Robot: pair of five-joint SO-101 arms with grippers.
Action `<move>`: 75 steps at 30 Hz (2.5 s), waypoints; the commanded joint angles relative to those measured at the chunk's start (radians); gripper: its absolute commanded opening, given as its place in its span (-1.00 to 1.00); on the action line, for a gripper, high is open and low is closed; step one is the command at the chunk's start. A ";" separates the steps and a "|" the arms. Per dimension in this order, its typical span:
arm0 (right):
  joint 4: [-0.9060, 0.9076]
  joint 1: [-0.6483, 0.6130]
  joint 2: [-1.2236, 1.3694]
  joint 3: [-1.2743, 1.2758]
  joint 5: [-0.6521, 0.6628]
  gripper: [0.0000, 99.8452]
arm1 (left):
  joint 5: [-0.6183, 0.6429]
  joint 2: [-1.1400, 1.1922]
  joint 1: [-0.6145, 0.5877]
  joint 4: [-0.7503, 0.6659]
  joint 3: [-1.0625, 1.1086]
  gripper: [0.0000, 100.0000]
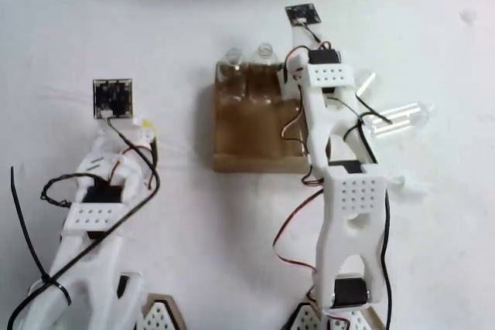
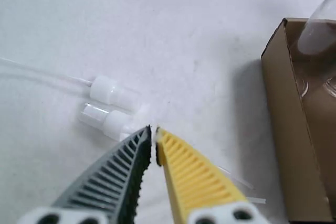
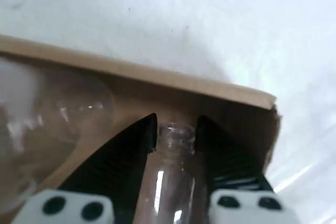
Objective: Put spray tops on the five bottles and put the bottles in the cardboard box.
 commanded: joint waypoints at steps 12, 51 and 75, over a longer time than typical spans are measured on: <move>0.062 0.045 -0.114 -0.038 -0.002 -0.97 | -0.009 -0.021 0.007 0.002 0.017 -0.95; 0.145 0.119 -0.967 0.278 -0.043 -0.97 | -0.011 -0.021 0.039 -0.005 0.012 -0.95; -1.069 -0.016 -1.751 1.522 -0.040 -0.97 | -0.011 -0.021 0.038 -0.003 0.017 -0.95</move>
